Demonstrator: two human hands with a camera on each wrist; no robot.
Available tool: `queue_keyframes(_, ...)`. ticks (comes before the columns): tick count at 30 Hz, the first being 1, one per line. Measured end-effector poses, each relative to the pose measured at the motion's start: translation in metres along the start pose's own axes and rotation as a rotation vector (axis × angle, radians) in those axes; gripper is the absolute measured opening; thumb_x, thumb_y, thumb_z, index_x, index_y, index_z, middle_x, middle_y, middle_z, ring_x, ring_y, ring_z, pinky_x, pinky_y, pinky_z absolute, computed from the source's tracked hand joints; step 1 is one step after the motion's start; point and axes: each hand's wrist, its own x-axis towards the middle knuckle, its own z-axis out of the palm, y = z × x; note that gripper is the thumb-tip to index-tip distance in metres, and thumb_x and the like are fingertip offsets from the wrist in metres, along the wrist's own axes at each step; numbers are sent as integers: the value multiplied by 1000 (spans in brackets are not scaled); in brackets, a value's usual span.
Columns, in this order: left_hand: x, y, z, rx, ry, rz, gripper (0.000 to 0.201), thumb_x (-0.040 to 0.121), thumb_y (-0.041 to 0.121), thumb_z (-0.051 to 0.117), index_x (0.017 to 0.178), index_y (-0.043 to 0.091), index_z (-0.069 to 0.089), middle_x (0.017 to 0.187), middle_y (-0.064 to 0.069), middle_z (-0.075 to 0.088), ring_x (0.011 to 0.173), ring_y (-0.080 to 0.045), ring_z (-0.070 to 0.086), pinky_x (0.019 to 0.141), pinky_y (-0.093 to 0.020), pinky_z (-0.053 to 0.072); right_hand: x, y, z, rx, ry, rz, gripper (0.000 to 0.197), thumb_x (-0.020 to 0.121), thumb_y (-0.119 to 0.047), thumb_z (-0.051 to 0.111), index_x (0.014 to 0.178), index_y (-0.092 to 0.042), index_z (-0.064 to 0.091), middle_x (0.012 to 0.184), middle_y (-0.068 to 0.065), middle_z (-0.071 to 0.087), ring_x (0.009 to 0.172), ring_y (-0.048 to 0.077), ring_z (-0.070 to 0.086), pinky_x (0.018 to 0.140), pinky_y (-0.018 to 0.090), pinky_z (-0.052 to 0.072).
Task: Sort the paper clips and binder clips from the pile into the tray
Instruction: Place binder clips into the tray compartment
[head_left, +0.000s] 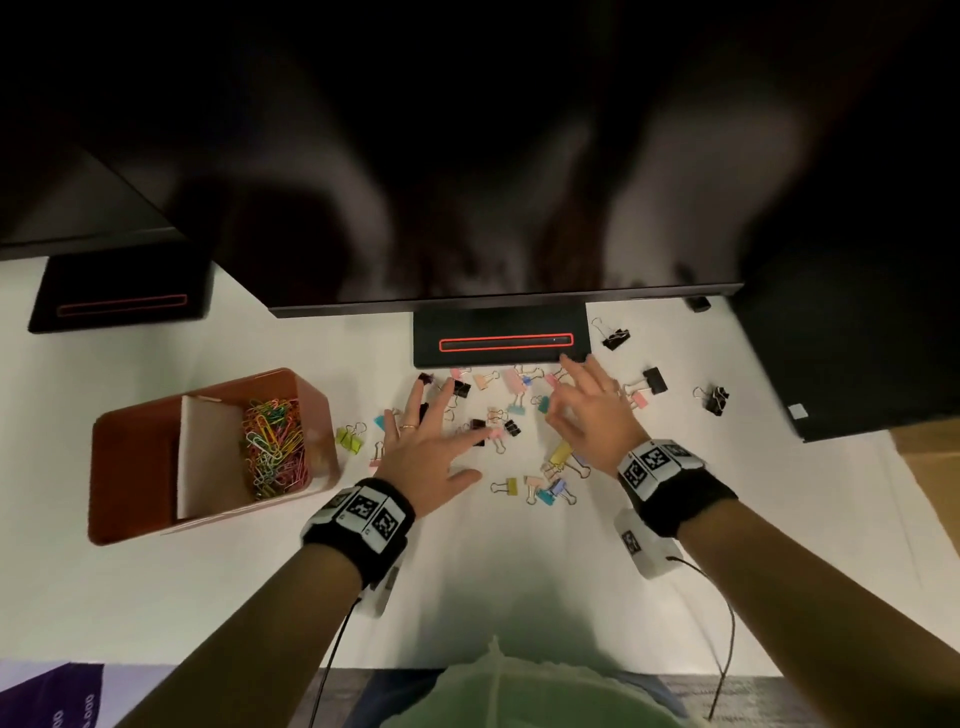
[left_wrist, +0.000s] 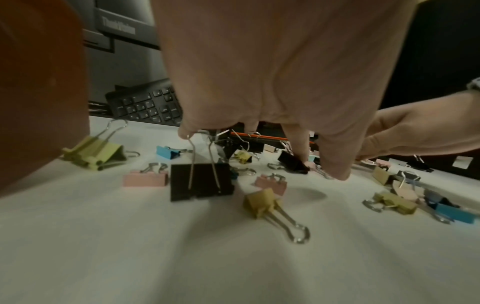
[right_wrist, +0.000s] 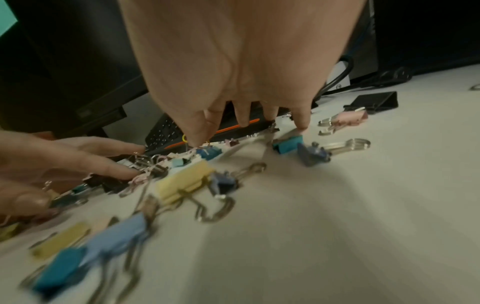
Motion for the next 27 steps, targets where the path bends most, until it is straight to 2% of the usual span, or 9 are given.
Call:
queue_keyframes(2,-5,0,0,-34,12,19,44,85,47,54,125,58,39,156,4,-15,139,-28,-27,110,-62,-8,-13,-1,6,-43,-41,-27,8,93,-33,51,90,-26,53,158,-7,16,148,29,-1,116,51,1)
queue_keyframes(6,-13,-1,-2,-120,191,39,28,83,42,60,111,43,56,157,5,0,142,-20,-19,114,-57,-5,-33,-4,15,-84,-42,-85,11,94,-34,48,94,-25,55,155,-11,25,148,24,5,117,51,0)
queue_keyframes(8,-12,1,0,-91,185,73,34,83,43,58,116,43,52,157,6,3,143,-19,-16,114,-57,-3,-30,-9,15,-53,1,-118,11,95,-33,48,94,-24,54,155,-9,27,148,23,7,118,52,0)
queue_keyframes(10,-8,5,3,-10,92,104,46,84,48,54,128,44,40,157,7,-3,142,-21,-19,113,-57,-6,-20,-20,15,-26,7,-187,9,95,-32,47,89,-26,48,156,-9,25,148,20,6,120,51,1)
queue_keyframes(15,-3,11,11,82,-79,74,56,84,53,51,135,44,30,156,3,-17,138,-26,-29,111,-62,-6,1,-37,23,-84,-151,-219,13,96,-34,43,94,-23,50,158,-4,19,148,21,-4,118,53,-1)
queue_keyframes(18,-11,6,5,4,-15,58,53,85,51,51,134,50,31,156,4,-14,140,-25,-26,112,-59,-7,-9,-31,21,-140,-117,-181,22,97,-37,41,107,-21,53,148,-4,37,145,22,18,117,52,14)
queue_keyframes(20,-20,0,-1,-36,102,-6,51,86,49,52,133,49,33,157,5,-9,141,-24,-21,113,-58,-6,-19,-24,14,-115,8,-151,25,95,-39,37,105,-22,53,131,-6,51,129,20,39,109,44,27)
queue_keyframes(22,-29,-8,-4,-74,190,-138,57,86,51,50,137,44,27,156,4,-8,141,-24,-19,111,-55,-5,-22,-15,3,-76,124,-79,25,93,-40,35,101,-23,53,124,-5,53,120,19,45,106,44,32)
queue_keyframes(27,-39,-23,4,-259,226,-412,88,79,50,62,146,23,12,156,-8,-8,142,-33,-12,114,-54,16,0,19,-30,-61,285,169,16,97,-31,41,96,-21,54,155,1,26,146,26,11,117,53,11)
